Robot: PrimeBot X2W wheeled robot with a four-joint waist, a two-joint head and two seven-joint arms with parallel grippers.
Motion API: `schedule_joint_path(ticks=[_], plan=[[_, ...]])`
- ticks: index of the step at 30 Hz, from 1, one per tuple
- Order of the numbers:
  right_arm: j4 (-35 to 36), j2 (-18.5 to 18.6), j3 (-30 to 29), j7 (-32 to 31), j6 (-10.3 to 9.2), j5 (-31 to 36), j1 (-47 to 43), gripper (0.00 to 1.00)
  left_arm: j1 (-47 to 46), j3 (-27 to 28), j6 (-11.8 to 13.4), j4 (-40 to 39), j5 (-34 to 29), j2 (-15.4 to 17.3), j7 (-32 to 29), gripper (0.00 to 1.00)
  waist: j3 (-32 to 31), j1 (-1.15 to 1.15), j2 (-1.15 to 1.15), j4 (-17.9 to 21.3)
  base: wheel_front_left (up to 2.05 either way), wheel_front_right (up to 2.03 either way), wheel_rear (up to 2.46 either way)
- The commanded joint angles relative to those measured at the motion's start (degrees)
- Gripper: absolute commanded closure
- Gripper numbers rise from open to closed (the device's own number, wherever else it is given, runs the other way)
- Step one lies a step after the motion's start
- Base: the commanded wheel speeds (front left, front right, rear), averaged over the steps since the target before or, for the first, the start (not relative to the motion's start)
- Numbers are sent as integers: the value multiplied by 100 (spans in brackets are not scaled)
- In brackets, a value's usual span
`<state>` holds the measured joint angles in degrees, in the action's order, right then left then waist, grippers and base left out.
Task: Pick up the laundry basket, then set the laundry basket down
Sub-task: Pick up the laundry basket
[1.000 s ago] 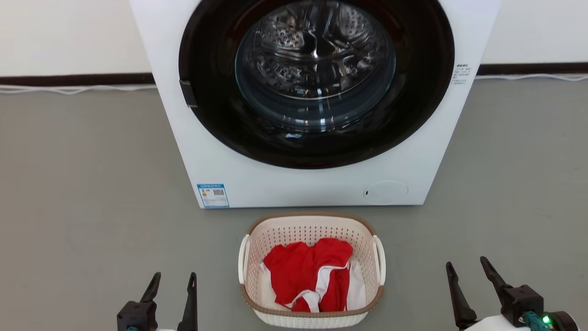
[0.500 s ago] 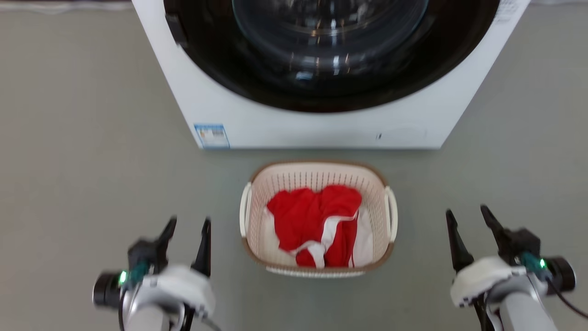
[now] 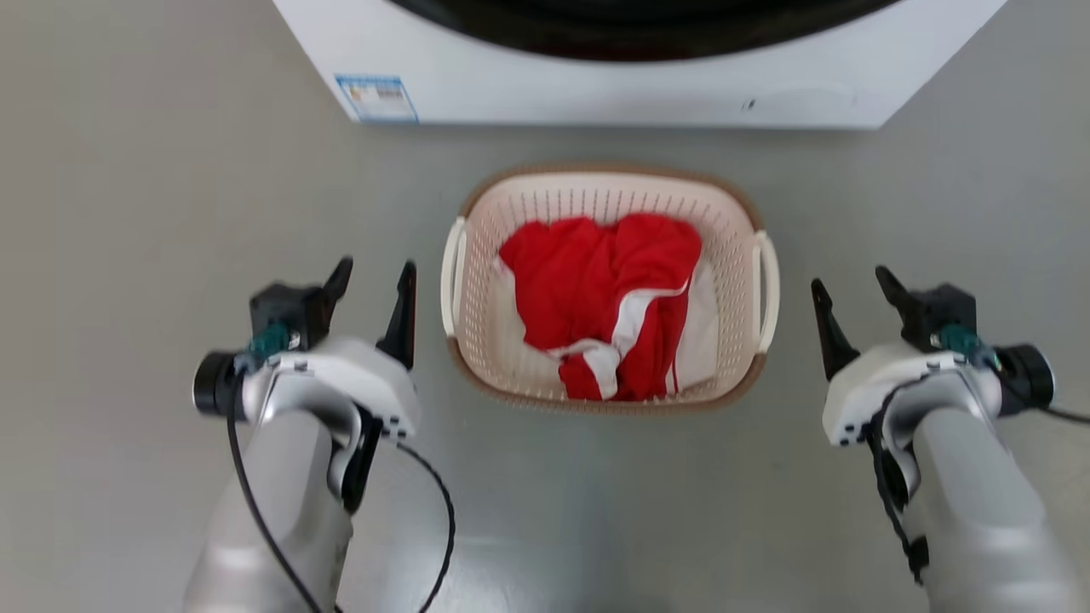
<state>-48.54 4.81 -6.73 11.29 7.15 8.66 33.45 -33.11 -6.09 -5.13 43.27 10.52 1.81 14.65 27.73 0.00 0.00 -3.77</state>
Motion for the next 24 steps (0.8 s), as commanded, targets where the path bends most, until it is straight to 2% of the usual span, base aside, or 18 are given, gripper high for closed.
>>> schedule_joint_path(ticks=[1, 14, 24], plan=[[-17, -22, 118, -27, 34, 69, 152, 0, -207, 76, -30, 38, 89, 108, 35, 0, 350, 0, 0, -31, 0, 0, 0], [-643, 11, 60, 16, 34, 404, 1041, 0, -1336, -496, 30, 920, 449, 107, 35, 0, 1339, 0, 0, -52, 0, 0, 0], [-896, -52, 8, 203, 34, 600, 1461, 0, -1824, -736, 130, 1151, 496, 107, 35, 0, 1841, 0, 0, 42, 0, 0, 0]])
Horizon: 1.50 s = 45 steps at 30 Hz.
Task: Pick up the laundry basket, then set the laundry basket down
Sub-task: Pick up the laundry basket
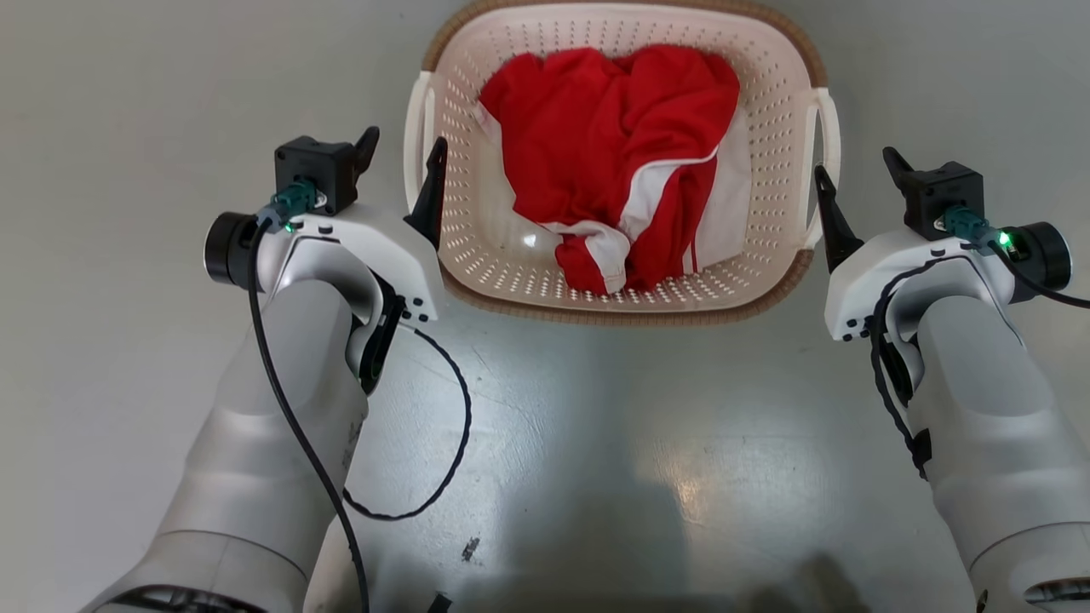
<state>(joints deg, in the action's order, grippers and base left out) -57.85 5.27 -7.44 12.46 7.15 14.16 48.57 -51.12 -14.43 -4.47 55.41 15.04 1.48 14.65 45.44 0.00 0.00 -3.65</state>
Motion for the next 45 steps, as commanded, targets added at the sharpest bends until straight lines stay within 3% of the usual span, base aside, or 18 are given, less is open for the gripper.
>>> schedule_joint_path(ticks=[1, 22, 45], plan=[[15, -107, 70, 102, 34, 63, -29, 0, -51, 94, 68, -52, 40, 140, 35, 0, 106, 0, 0, 37, 0, 0, 0], [-120, -219, 55, 244, 34, 266, 344, 0, -591, 176, 86, 406, 61, 140, 35, 0, 846, 0, 0, 34, 0, 0, 0], [-316, -238, 545, 252, 34, -251, 792, 0, -1237, -463, 86, 886, 390, 140, 35, 0, 1213, 0, 0, 6, 0, 0, 0]])
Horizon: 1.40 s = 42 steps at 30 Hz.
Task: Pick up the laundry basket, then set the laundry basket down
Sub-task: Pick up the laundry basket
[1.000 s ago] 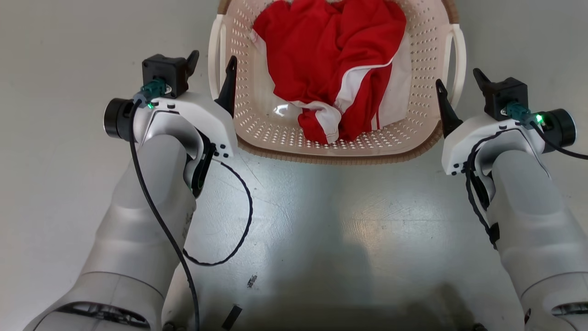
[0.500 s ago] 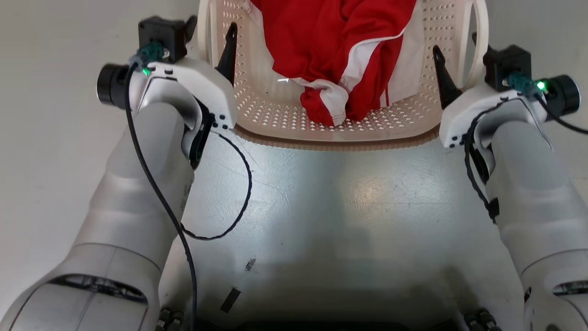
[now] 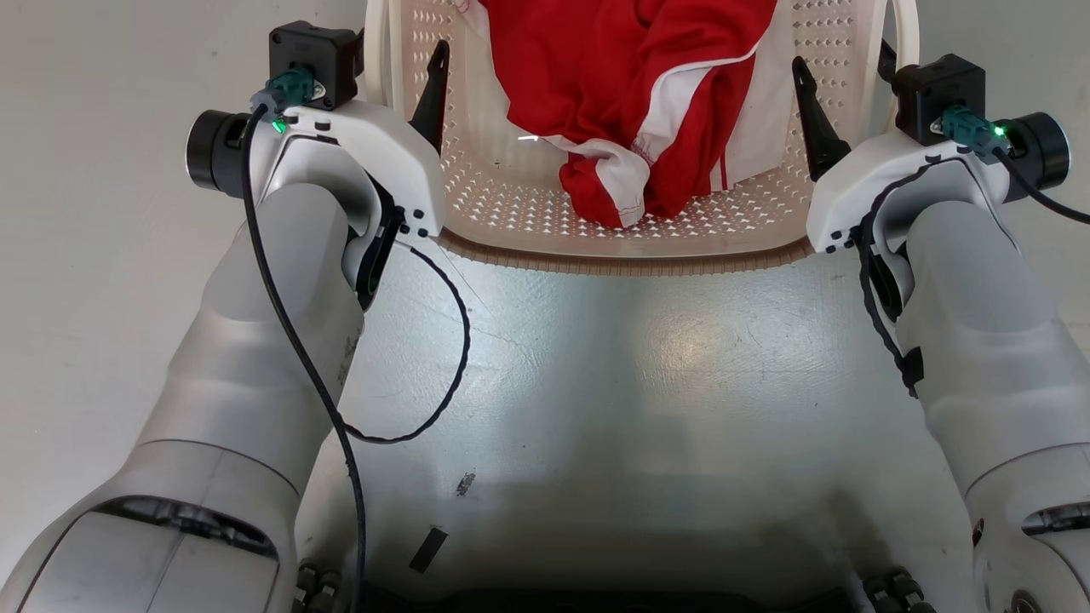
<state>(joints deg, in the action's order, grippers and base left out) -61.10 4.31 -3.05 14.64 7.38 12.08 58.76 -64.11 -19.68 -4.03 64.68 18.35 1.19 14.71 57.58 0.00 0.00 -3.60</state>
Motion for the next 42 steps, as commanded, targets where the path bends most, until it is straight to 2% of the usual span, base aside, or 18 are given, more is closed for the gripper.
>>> schedule_joint_path(ticks=[1, 7, 8, 9, 10, 19, 28, 35, 42], plan=[[10, -143, 112, 35, 11, -52, -230, 0, 59, 51, 47, -36, 66, 169, 29, 0, 0, 0, 0, 5, 0, 0, 0], [35, -143, 103, 35, 11, -48, -241, 0, 31, 12, 73, -24, 59, 169, 29, 0, 8, 0, 0, 20, 0, 0, 0], [41, -143, 99, 35, 11, -46, -241, 0, 28, -8, 72, -24, 35, 169, 29, 40, 8, 0, 0, 23, 0, 0, 0], [19, -143, 97, 35, 11, -74, -244, 96, 31, -36, 62, 0, 14, 169, 29, 99, 4, 0, 0, 24, 0, 0, 0], [-3, -143, 116, 35, 11, -93, -244, 100, 36, -62, 42, 31, 7, 169, 29, 100, -1, 0, 0, 28, 0, 0, 0], [-167, -143, 163, -13, 11, -140, -302, 100, 109, -146, 97, 29, -31, 169, 29, 100, -147, 0, 0, 58, 0, 0, 0], [-458, -143, 612, -104, 11, -492, -457, 100, 362, -220, 122, 195, 58, 169, 29, 100, -555, 0, 0, 106, 0, 0, 0], [-667, -143, 1313, -327, 11, -1087, -811, 100, 798, -337, 120, 432, 183, 169, 29, 100, -1255, 0, 0, 191, 0, 0, 0], [-615, -143, 2110, -632, 11, -1861, -1541, 100, 1549, -555, 73, 638, 363, 169, 29, 100, -2270, 0, 0, 273, 0, 0, 0]])
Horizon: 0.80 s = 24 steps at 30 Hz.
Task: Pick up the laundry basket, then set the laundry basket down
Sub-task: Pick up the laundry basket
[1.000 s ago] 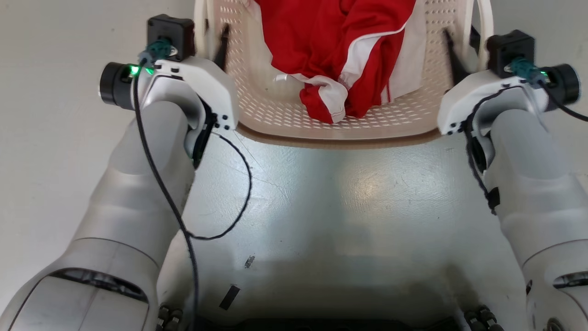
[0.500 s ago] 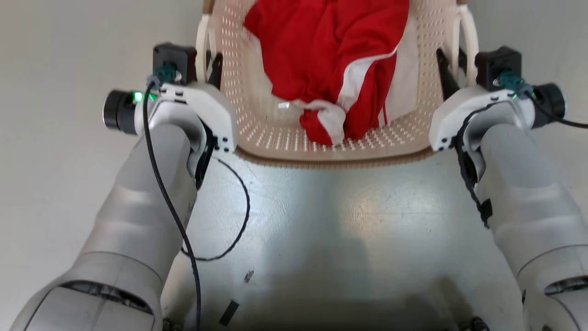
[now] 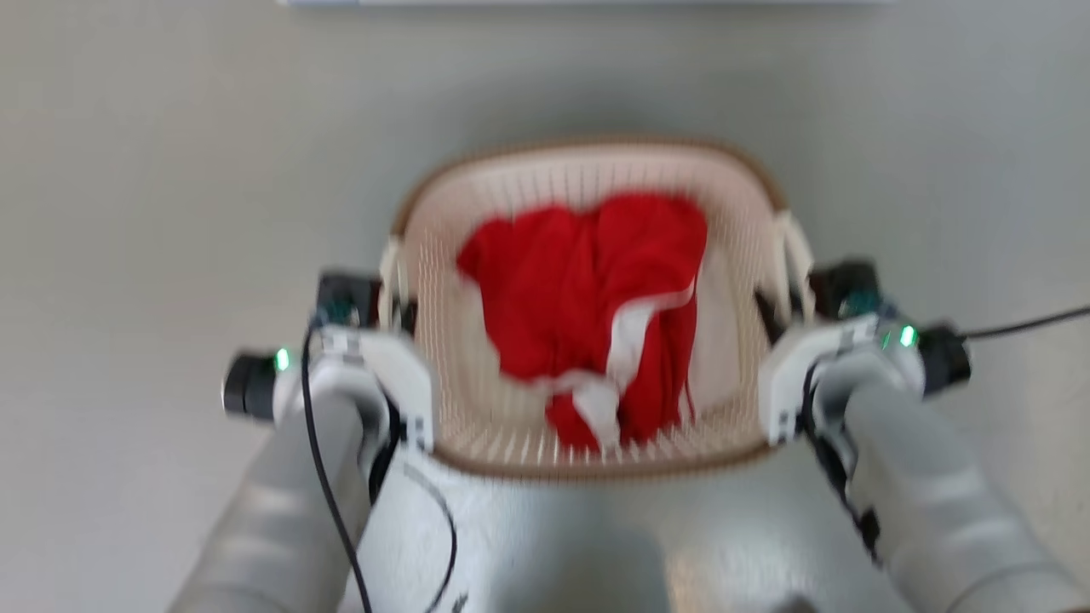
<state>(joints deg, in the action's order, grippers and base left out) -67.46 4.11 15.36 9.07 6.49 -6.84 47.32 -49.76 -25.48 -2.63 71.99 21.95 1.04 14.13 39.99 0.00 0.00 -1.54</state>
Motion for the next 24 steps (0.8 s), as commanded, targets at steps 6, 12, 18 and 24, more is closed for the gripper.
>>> schedule_joint_path(ticks=[6, 12, 18, 24], plan=[[61, -124, 779, -305, 100, -461, -1137, 100, 906, -207, -108, 14, 255, 184, 32, 100, -1507, 0, 0, 135, 0, 0, 0], [92, -124, 1148, -591, 100, -941, -1791, 100, 1679, -443, -163, 50, 533, 184, -155, 100, -2466, 0, 0, 232, 0, 0, 0], [144, -124, 1524, -955, 100, -1321, -2339, 100, 2406, -712, -108, -51, 845, 184, -370, 100, -3339, 0, 0, 328, 0, 0, 0], [181, -124, 1820, -1203, 100, -1573, -2748, 100, 2998, -1122, 6, -338, 1173, 184, -587, 100, -3994, 0, 0, 375, 0, 0, 0]])
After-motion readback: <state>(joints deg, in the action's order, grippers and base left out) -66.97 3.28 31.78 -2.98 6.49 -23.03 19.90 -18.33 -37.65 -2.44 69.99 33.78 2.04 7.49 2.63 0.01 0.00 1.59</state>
